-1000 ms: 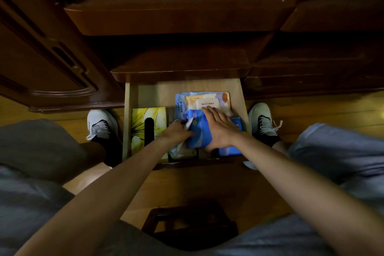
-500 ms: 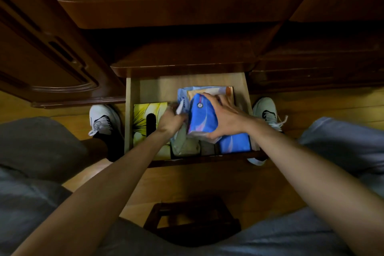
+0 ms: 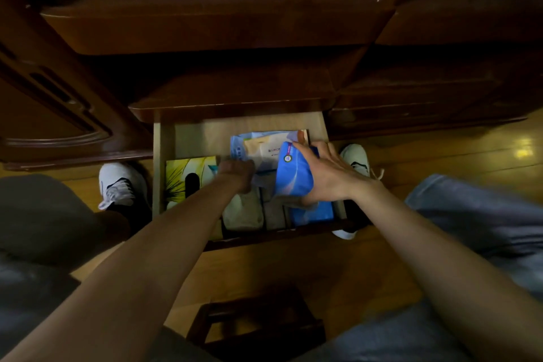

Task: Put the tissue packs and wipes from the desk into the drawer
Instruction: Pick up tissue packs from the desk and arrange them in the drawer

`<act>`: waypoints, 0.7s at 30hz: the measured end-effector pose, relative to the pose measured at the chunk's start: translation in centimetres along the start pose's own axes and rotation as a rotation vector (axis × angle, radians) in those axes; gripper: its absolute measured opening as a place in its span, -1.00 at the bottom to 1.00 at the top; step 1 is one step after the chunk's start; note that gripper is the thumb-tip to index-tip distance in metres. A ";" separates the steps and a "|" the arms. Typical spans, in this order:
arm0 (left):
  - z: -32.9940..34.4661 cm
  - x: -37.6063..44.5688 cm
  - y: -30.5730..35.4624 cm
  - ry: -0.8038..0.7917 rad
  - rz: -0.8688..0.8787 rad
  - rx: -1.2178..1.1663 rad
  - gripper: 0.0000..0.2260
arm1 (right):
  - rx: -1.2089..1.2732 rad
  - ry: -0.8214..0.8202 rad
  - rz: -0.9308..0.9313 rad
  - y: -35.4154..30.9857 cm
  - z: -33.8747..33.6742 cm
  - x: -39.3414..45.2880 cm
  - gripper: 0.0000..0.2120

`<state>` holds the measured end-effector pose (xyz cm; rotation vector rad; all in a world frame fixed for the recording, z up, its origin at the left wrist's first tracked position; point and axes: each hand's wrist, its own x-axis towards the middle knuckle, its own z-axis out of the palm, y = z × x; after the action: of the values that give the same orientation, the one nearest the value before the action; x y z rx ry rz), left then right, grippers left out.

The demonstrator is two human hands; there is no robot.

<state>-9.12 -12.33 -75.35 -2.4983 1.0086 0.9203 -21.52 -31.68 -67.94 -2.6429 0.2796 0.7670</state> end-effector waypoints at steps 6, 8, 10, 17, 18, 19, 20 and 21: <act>-0.2 0.6 0.0 0.059 0.013 0.029 -0.58 | 0.086 0.036 0.030 1.3 -0.1 0.2 0.31; -1.0 0.4 -0.5 0.080 0.044 0.049 -0.61 | 0.088 0.041 0.027 1.5 -0.2 0.2 0.31; -2.1 0.0 -1.2 0.105 0.091 0.070 -0.63 | 0.083 0.041 0.012 1.5 -0.3 0.3 0.30; -5.9 -2.3 -4.4 0.125 0.140 0.095 -0.61 | -0.093 -0.022 -0.134 -1.9 0.4 0.8 0.32; -5.9 -2.5 -4.3 0.111 0.135 0.128 -0.67 | -0.121 -0.032 -0.164 -2.7 0.7 1.0 0.31; -5.7 -2.7 -4.0 0.098 0.127 0.151 -0.74 | -0.140 -0.043 -0.187 -3.5 1.1 1.3 0.32; -5.5 -2.7 -3.7 0.092 0.119 0.166 -0.82 | -0.152 -0.048 -0.200 -4.1 1.5 1.5 0.33; -5.3 -2.8 -3.5 0.093 0.111 0.171 -0.89 | -0.160 -0.047 -0.205 -4.4 1.8 1.8 0.34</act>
<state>-5.82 -10.93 -69.37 -2.3813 1.2127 0.7201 -19.62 -27.05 -69.02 -2.7414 -0.0685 0.8107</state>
